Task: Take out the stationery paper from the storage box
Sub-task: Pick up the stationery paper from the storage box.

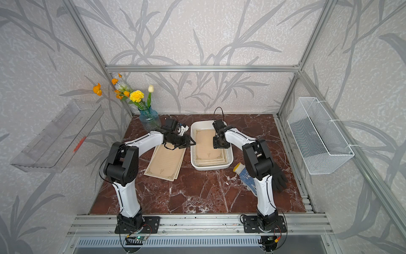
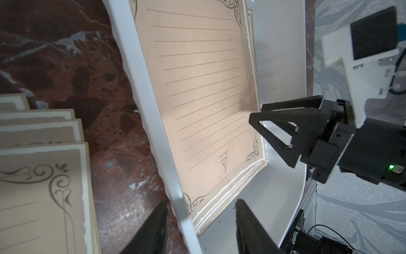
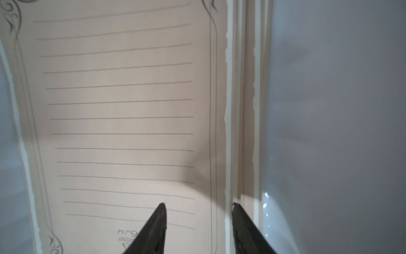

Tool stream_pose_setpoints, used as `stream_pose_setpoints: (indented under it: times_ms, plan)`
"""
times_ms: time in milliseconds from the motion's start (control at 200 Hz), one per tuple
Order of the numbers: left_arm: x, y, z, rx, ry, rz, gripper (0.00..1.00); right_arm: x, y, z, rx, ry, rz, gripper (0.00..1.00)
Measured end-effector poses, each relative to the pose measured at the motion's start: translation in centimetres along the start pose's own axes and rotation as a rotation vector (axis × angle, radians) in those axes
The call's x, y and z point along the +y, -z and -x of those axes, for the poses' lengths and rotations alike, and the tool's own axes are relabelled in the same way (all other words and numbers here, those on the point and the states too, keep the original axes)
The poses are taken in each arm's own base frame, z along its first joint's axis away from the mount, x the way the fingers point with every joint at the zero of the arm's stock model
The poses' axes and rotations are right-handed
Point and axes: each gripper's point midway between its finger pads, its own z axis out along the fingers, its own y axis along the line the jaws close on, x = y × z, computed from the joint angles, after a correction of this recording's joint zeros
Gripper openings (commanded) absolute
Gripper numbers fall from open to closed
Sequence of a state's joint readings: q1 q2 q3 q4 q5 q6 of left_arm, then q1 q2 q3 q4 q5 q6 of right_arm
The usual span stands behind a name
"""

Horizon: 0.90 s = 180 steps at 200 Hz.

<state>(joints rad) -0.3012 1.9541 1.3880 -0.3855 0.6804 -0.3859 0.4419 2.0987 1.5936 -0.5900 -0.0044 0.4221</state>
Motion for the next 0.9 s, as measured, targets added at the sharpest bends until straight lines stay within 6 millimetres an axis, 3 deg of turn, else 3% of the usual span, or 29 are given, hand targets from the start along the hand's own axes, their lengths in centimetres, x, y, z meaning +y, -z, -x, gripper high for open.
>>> stream_pose_setpoints:
  times_ms: [290,470,900]
  plan:
    - [0.0,0.0,-0.1,0.003,0.002,0.001,0.49,1.4,1.8,1.3,-0.06,0.001,0.07,0.42]
    - [0.0,0.0,-0.1,0.003,0.002,0.001,0.49,2.2,1.6,0.9,-0.044,-0.01,0.124,0.33]
    - [0.1,-0.3,-0.2,0.011,0.005,0.0,0.49,1.7,1.0,0.4,-0.012,-0.079,0.177,0.32]
